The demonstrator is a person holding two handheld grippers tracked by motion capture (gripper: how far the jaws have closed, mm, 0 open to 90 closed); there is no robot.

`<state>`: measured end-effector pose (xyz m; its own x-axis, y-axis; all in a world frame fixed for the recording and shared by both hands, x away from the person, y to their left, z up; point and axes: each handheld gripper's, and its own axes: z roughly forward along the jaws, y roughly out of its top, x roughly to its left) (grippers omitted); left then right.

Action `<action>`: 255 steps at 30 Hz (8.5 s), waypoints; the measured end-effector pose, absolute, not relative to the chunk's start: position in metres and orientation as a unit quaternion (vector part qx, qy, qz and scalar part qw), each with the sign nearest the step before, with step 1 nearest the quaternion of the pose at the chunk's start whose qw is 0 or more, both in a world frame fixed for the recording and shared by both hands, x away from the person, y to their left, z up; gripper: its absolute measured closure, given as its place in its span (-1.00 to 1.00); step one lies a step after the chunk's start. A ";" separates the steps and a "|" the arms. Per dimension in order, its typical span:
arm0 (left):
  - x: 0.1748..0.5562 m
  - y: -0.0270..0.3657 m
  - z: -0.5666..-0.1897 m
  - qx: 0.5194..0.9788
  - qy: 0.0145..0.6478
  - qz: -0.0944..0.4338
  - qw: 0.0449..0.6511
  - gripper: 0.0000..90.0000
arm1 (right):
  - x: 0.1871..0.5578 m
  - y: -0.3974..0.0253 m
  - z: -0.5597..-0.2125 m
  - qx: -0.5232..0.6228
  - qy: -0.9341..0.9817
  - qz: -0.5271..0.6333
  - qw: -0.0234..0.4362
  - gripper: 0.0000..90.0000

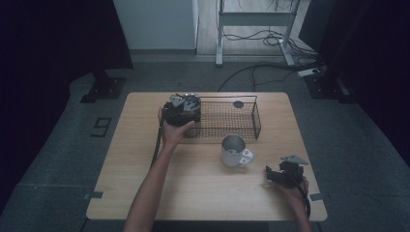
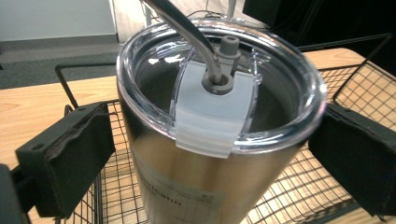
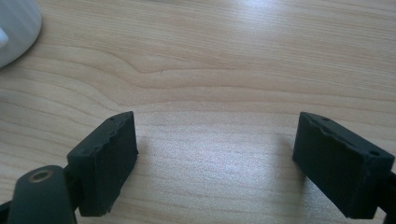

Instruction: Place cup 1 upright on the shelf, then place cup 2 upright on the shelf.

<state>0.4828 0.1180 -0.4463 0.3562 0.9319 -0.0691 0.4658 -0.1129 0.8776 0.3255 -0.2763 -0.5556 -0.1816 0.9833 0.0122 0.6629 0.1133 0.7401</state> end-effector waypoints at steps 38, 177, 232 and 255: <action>0.385 0.174 -0.466 0.732 0.472 0.201 0.449 -0.91 | 0.325 -0.276 -0.555 0.592 0.697 0.313 0.256 -0.70; 0.322 0.200 -0.530 0.759 0.492 0.117 0.410 -0.79 | 0.366 -0.136 -0.476 0.459 0.755 0.398 0.246 -1.00; 0.322 0.198 -0.534 0.759 0.495 0.113 0.407 -0.72 | 0.373 -0.135 -0.494 0.450 0.785 0.354 0.237 -0.84; 0.322 0.199 -0.532 0.758 0.494 0.114 0.410 -0.72 | 0.364 -0.147 -0.476 0.445 0.771 0.387 0.243 -0.83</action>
